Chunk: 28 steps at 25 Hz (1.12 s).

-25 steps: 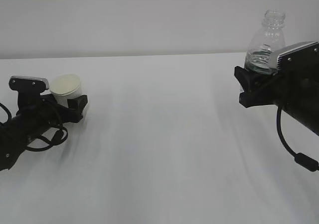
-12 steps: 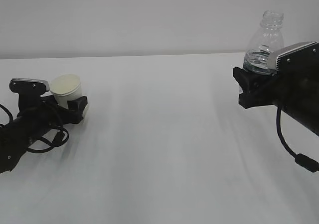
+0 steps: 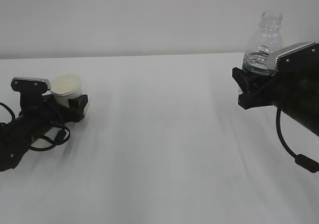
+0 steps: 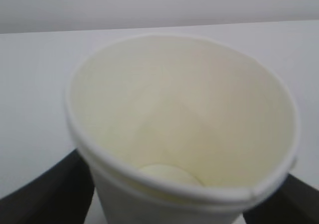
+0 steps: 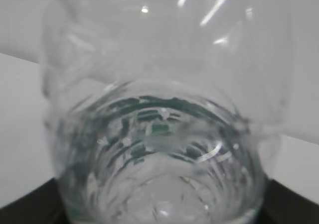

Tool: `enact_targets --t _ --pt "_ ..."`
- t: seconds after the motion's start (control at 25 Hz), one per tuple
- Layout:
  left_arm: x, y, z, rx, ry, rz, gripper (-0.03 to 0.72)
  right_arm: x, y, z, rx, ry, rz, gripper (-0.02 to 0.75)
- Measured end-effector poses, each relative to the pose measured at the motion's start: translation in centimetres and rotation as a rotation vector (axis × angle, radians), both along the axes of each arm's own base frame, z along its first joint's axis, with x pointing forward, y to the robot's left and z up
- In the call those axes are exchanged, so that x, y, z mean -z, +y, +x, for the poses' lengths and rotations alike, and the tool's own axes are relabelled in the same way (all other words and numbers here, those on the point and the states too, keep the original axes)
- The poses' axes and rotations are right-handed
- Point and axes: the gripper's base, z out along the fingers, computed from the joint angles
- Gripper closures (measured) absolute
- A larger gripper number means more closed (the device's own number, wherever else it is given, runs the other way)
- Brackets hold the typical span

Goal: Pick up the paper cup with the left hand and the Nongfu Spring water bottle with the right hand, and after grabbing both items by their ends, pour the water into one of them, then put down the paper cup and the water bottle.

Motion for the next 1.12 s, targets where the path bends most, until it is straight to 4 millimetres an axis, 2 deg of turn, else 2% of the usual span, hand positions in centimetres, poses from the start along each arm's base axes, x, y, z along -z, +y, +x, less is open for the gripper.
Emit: enact_targets --t 0.28,0.52,0.8,1.12 --pt "0.6 0.0 0.2 0.000 0.007 0.001 0.078 0.0 0.0 0.0 -0.002 0.002 -0.002 0.272" --pt "0.0 -0.1 1.1 0.000 -0.027 -0.004 0.086 0.0 0.0 0.0 -0.002 0.003 -0.002 0.271" --pt "0.0 -0.2 1.1 0.000 -0.027 -0.004 0.097 0.2 0.0 0.0 0.000 0.018 -0.007 0.272" --pt "0.0 -0.2 1.1 0.007 -0.028 -0.002 0.172 0.2 0.0 0.0 0.000 0.018 -0.007 0.272"
